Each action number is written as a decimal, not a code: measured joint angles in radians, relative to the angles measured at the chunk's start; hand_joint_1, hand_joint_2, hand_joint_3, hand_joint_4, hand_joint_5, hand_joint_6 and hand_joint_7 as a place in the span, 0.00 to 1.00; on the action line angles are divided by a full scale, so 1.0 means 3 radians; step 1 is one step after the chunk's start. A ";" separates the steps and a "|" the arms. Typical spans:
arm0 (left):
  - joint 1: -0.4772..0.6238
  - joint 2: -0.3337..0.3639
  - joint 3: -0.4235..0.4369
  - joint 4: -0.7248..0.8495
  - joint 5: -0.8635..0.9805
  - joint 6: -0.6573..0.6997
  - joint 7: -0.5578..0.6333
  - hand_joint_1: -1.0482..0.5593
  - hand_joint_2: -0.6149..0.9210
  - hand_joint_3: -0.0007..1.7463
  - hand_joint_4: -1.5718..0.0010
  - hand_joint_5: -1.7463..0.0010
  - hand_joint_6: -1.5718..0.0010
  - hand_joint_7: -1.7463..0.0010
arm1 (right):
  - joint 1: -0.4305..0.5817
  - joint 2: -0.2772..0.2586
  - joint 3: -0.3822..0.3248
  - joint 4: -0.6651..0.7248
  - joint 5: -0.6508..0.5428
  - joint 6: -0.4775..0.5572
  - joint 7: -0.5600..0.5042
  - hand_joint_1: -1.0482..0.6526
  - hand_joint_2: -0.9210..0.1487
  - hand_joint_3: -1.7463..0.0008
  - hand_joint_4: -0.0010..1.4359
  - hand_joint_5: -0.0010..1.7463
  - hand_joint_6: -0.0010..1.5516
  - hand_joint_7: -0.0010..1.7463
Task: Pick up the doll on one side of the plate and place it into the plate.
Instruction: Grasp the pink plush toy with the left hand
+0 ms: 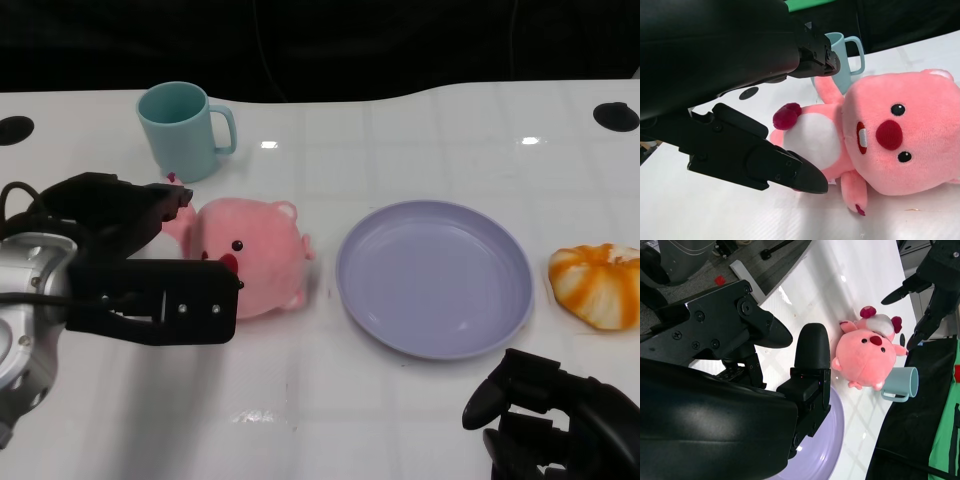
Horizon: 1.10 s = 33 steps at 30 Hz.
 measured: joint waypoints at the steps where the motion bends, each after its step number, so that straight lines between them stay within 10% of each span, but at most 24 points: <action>1: -0.0009 -0.0027 -0.0010 0.0049 0.0004 -0.0011 0.0009 0.28 0.95 0.00 0.99 0.89 0.89 1.00 | 0.0002 0.0000 0.0000 -0.0006 0.0001 0.0001 0.0000 0.53 0.24 0.44 0.45 1.00 0.30 0.85; 33: -0.0925 -0.0828 -0.0384 0.2680 -0.0008 -0.0466 0.1208 0.34 0.97 0.00 0.89 0.91 0.83 0.98 | 0.0067 -0.0030 0.0000 -0.0101 -0.0001 0.0026 0.0015 0.54 0.24 0.43 0.44 1.00 0.29 0.86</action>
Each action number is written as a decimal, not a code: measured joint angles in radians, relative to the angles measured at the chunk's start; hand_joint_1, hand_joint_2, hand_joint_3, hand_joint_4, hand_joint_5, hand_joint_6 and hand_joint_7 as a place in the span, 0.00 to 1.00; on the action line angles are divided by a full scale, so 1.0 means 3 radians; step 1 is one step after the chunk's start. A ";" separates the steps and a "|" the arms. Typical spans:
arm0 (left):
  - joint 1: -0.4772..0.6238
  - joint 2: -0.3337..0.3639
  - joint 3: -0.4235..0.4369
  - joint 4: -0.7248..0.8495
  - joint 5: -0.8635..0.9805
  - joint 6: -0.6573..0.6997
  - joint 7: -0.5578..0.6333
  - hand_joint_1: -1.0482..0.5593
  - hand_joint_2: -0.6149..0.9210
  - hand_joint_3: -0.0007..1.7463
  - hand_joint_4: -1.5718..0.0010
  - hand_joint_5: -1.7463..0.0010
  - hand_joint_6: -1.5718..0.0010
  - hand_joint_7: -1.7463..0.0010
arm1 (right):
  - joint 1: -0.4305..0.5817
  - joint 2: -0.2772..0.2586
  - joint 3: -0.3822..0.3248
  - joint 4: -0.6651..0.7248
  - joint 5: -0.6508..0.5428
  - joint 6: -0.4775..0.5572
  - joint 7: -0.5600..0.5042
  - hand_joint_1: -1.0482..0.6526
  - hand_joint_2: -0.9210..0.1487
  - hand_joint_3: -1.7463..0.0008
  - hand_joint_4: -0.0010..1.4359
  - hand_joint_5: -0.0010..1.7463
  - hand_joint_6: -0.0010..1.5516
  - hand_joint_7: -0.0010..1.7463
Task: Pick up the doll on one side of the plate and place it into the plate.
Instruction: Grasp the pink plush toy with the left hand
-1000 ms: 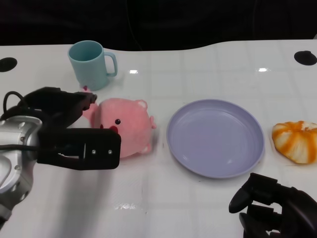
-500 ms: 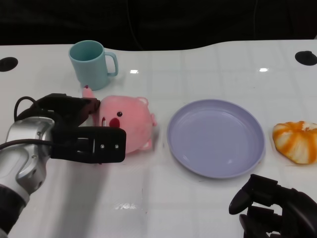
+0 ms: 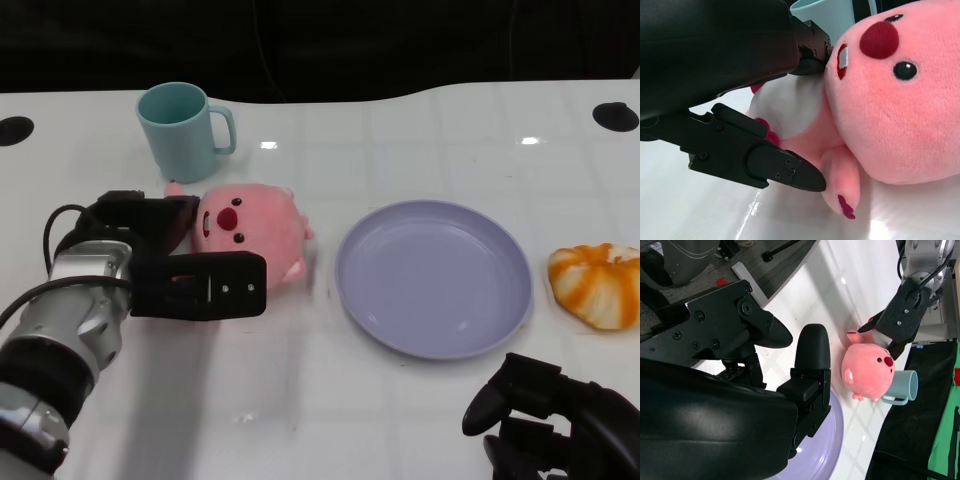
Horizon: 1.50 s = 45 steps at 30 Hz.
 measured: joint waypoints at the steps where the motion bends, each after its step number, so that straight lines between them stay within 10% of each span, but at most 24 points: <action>1: -0.0025 -0.0024 -0.0011 0.0091 0.0000 -0.0022 0.0062 0.35 0.97 0.00 0.87 0.91 0.82 0.98 | 0.0001 -0.0001 0.0000 -0.0002 0.0000 0.0000 0.0000 0.54 0.24 0.43 0.44 1.00 0.29 0.86; 6: -0.0102 -0.0139 0.0014 0.0453 -0.0102 -0.0141 0.0407 0.45 0.99 0.00 0.63 0.90 0.71 0.98 | 0.0012 -0.0001 0.0000 -0.0016 0.0000 0.0009 -0.0001 0.55 0.24 0.43 0.44 1.00 0.29 0.86; 9: -0.0113 -0.0159 0.0050 0.0590 -0.0180 -0.0266 0.0668 0.49 1.00 0.02 0.59 0.39 0.50 0.99 | 0.0022 -0.0001 0.0000 -0.0019 0.0001 0.0012 -0.0002 0.54 0.24 0.43 0.44 1.00 0.29 0.86; 16: -0.0154 -0.0219 0.0025 0.0848 -0.0192 -0.0433 0.1050 0.47 0.96 0.01 0.50 0.10 0.17 0.94 | 0.0028 -0.0001 -0.0005 -0.0026 0.0004 0.0050 -0.0008 0.53 0.25 0.43 0.45 1.00 0.30 0.86; 18: -0.0159 -0.0222 -0.0015 0.0874 -0.0178 -0.0434 0.1122 0.49 0.99 0.09 0.52 0.02 0.42 0.45 | 0.0028 -0.0001 -0.0005 -0.0026 0.0004 0.0049 -0.0007 0.53 0.25 0.43 0.45 1.00 0.30 0.86; 23: -0.0152 -0.0218 -0.0046 0.0901 -0.0175 -0.0478 0.1214 0.49 1.00 0.17 0.52 0.00 0.65 0.04 | 0.0053 0.0004 -0.0006 -0.0027 0.0008 0.0046 -0.0008 0.52 0.25 0.43 0.45 1.00 0.30 0.86; 45: 0.0115 -0.0076 0.0083 0.0679 -0.0316 -0.0925 0.1751 0.56 0.95 0.13 0.44 0.00 0.57 0.00 | 0.0052 0.0007 -0.0025 -0.0113 0.0067 0.0159 -0.0026 0.53 0.23 0.43 0.45 1.00 0.30 0.85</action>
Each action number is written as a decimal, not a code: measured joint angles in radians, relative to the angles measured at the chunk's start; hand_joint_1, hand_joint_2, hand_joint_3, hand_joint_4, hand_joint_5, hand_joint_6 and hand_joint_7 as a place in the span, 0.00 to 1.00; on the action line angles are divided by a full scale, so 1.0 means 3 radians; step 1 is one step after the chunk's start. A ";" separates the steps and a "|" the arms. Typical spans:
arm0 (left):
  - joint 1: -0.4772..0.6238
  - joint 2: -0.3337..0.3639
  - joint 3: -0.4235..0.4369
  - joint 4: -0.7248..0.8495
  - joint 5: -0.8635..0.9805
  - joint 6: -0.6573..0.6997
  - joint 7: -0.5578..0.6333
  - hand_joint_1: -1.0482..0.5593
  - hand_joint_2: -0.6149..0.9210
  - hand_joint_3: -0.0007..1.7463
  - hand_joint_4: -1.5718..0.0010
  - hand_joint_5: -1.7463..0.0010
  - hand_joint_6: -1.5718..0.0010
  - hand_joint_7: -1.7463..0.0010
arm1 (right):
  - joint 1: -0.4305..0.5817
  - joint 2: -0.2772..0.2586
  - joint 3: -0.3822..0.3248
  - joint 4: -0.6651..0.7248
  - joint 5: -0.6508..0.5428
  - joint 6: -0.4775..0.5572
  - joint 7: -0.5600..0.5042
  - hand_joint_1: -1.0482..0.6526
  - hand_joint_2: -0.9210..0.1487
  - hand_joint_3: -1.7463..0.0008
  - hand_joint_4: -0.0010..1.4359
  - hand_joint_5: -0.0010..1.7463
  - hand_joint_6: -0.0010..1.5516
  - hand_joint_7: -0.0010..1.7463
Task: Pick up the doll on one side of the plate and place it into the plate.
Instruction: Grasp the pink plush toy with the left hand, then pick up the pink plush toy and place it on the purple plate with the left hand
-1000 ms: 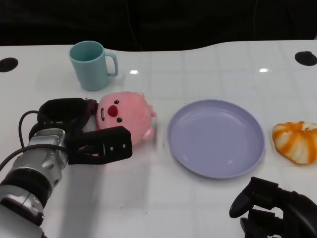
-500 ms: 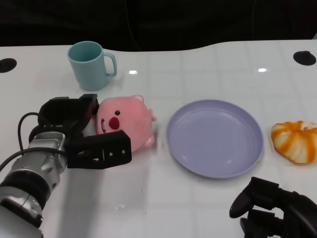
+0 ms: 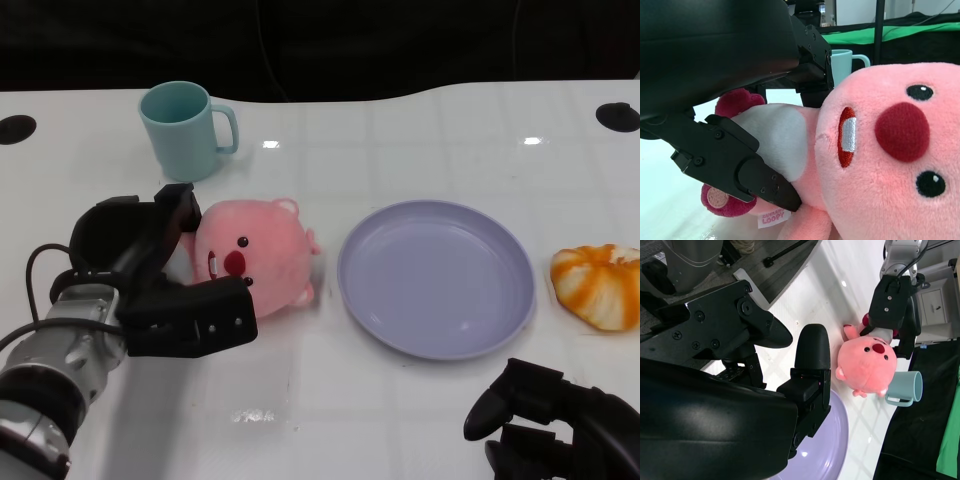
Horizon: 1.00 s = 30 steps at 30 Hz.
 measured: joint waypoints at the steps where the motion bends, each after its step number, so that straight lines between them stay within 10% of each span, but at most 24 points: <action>1: 0.0030 0.0009 0.0031 -0.0030 -0.0013 -0.0022 0.0000 0.56 0.96 0.14 0.44 0.00 0.56 0.00 | 0.0000 0.0000 -0.0004 0.0003 0.0000 -0.0011 0.0002 0.53 0.23 0.43 0.45 1.00 0.30 0.85; 6: 0.0174 0.0077 0.0175 -0.0305 -0.0144 -0.0077 -0.0007 0.56 0.77 0.47 0.43 0.00 0.55 0.00 | -0.0001 0.0000 -0.0016 0.0008 -0.0006 -0.0026 0.0002 0.53 0.24 0.44 0.45 1.00 0.29 0.85; 30: 0.0373 -0.0186 0.0422 -0.1677 -0.0352 0.0401 -0.0658 0.55 0.64 0.70 0.40 0.00 0.51 0.00 | 0.0042 -0.0002 -0.0009 -0.0021 -0.0017 -0.0063 0.0003 0.54 0.23 0.44 0.44 1.00 0.29 0.86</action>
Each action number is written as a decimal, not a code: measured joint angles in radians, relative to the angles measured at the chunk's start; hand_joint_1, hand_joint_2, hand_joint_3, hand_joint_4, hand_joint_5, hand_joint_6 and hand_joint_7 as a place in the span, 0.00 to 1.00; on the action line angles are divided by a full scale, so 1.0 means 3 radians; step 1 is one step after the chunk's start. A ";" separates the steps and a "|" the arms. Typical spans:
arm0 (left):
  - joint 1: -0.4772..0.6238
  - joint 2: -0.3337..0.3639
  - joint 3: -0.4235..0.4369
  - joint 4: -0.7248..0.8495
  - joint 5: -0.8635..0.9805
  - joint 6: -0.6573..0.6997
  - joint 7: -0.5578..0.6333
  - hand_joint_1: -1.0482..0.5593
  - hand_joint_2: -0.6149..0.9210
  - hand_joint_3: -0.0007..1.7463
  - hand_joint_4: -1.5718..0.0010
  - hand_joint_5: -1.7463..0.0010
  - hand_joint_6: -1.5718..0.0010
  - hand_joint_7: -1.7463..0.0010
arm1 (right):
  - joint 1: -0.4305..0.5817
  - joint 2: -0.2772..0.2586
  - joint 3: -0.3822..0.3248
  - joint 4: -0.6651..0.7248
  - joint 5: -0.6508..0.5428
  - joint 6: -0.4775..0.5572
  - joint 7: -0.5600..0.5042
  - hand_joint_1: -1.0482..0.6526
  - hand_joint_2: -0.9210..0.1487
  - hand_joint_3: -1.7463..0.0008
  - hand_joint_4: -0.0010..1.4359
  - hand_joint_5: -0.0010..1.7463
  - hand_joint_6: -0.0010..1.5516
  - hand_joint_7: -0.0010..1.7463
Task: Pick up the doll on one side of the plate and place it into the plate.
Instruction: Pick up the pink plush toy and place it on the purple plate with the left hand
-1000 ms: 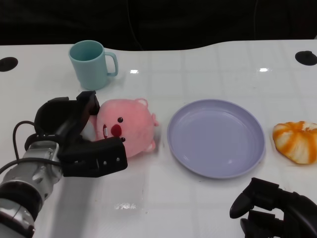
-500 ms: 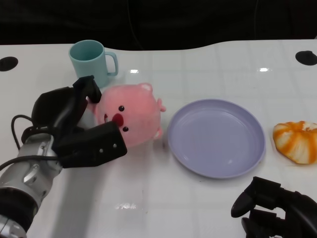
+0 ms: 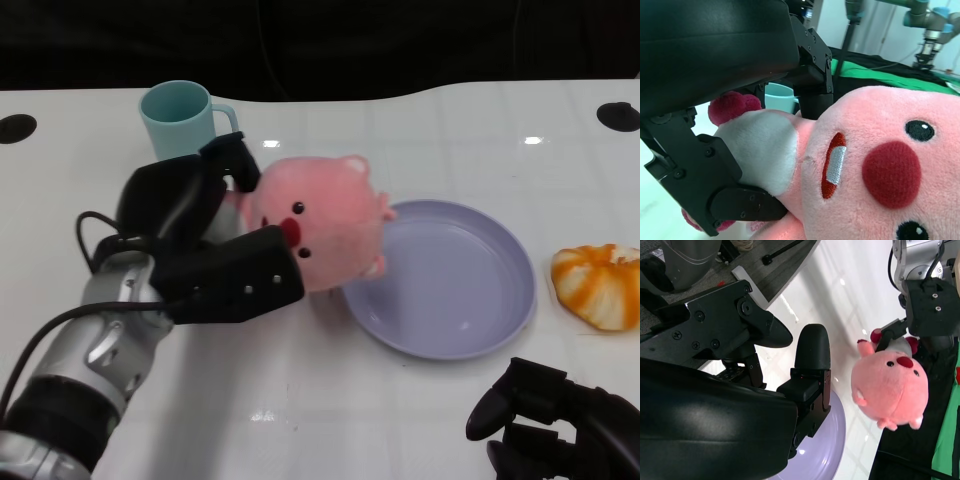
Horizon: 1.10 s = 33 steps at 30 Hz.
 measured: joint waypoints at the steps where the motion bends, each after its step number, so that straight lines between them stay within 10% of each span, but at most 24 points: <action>1: -0.0028 -0.0034 -0.0008 0.0007 0.0006 -0.0001 0.0000 0.55 0.63 0.70 0.39 0.00 0.51 0.00 | 0.0003 0.0000 0.0003 0.0001 -0.0002 -0.0001 -0.0001 0.54 0.23 0.44 0.44 1.00 0.29 0.86; 33: -0.1001 -0.1103 -0.0398 0.1218 0.0115 0.0252 -0.0100 0.52 0.76 0.54 0.43 0.00 0.57 0.00 | 0.0022 0.0001 0.0099 -0.0006 -0.0045 -0.0003 -0.0005 0.53 0.25 0.43 0.46 1.00 0.30 0.85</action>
